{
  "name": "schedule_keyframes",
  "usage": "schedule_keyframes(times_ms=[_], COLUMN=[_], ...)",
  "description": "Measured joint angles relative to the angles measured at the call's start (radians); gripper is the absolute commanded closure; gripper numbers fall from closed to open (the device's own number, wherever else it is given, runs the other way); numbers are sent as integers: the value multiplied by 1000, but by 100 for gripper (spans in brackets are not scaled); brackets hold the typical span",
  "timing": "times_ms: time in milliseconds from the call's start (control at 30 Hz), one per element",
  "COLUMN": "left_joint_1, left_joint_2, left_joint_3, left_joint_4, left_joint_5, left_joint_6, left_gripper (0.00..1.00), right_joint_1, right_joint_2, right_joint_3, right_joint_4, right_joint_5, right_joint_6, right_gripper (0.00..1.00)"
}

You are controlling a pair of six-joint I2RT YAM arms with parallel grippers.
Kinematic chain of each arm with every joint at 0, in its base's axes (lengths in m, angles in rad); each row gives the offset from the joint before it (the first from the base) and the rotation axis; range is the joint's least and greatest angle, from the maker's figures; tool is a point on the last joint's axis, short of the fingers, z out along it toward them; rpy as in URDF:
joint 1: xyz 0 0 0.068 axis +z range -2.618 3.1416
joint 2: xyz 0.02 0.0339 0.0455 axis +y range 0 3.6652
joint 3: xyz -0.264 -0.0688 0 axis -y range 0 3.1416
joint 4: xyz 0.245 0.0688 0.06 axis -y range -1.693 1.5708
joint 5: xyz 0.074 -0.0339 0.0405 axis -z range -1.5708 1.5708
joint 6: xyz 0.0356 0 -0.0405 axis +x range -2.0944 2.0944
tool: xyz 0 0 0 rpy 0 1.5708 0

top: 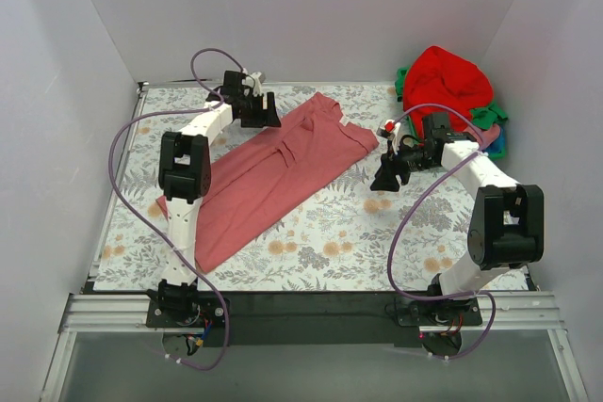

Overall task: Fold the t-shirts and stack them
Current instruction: Fold the tshirt

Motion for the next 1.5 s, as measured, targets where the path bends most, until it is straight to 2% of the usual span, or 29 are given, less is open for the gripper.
schedule_keyframes(times_ms=[333, 667, 700, 767, 800, 833, 1067, 1200, 1333, 1433, 1467, 1500], left_joint_1=[-9, -15, -15, -16, -16, -16, 18, 87, 206, 290, 313, 329], left_joint_2=[48, 55, 55, 55, 55, 55, 12, -81, -174, -197, -199, -201], left_joint_3=[48, 49, 48, 47, 43, 42, -49, -211, -368, -409, -410, -408], left_joint_4=[5, -6, -9, -20, -23, -25, 9, 45, 69, 88, 96, 105], left_joint_5=[-42, -45, -45, -48, -47, -49, -26, -11, -15, -27, -28, -30], left_joint_6=[14, 40, 40, 37, 37, 34, -19, -105, -200, -249, -262, -269], left_gripper=[38, 70, 80, 88, 98, 100, 100, 100, 100, 73, 57, 53], right_joint_1=[0, 0, 0, 0, 0, 0, 0, 0, 0, 0, 0, 0], right_joint_2=[15, 17, 17, 18, 20, 21, 23, 23, 23, 23, 23, 23], right_joint_3=[0, 0, 0, 2, 3, 5, 5, 6, 6, 6, 6, 6], right_joint_4=[0, 0, 0, 0, 0, 0, 0, 0, 0, 0, 0, 0], right_joint_5=[0, 0, 0, 0, 0, 0, 0, 0, 0, 1, 1, 2], right_joint_6=[3, 2, 3, 3, 3, 3, 3, 3, 3, 3, 3, 3], right_gripper=[41, 41, 41, 41, 41, 41, 42, 42, 42, 42, 42, 42])
